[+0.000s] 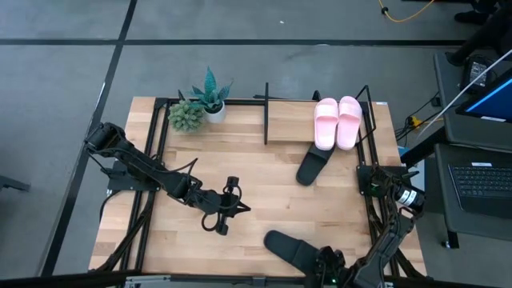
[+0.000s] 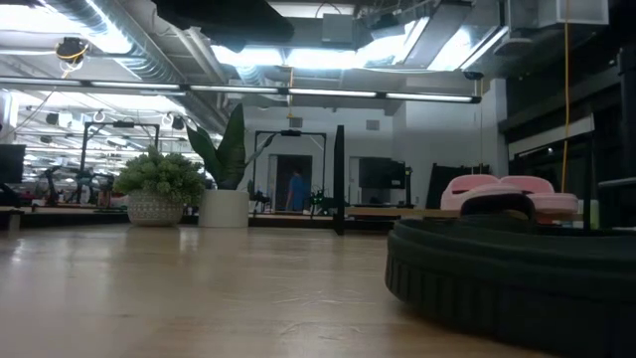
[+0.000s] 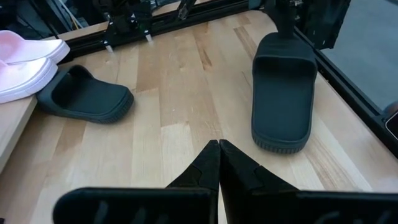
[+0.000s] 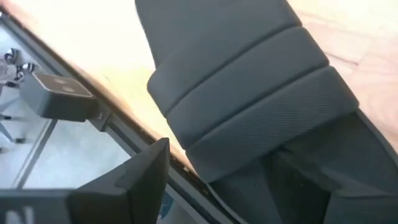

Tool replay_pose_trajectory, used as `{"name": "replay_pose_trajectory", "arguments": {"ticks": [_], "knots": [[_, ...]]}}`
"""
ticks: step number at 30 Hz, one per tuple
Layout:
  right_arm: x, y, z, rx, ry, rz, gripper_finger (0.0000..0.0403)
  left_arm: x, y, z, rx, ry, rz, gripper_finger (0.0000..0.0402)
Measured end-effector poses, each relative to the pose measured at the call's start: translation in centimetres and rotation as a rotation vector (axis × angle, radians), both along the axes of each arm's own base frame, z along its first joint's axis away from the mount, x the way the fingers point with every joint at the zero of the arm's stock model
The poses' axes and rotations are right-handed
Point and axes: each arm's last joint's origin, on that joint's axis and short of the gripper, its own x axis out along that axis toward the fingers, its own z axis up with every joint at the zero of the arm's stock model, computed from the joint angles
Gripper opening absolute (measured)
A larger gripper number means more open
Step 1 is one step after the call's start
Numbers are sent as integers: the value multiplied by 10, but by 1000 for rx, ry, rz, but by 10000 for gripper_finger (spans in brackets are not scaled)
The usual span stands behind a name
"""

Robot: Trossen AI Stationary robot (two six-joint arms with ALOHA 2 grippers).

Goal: Pick and place slides into the shelf
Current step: Put the bottom black slide on the shelf

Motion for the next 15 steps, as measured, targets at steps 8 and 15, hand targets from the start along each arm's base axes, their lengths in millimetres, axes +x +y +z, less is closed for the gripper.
{"name": "replay_pose_trajectory", "arguments": {"ticks": [8, 15], "knots": [[12, -9, 0, -109, 24, 80, 248, 0, 0, 0, 5, 0, -3, 0], [28, -24, 0, -215, 75, 142, 248, 0, 0, 0, 5, 0, -3, 0]]}}
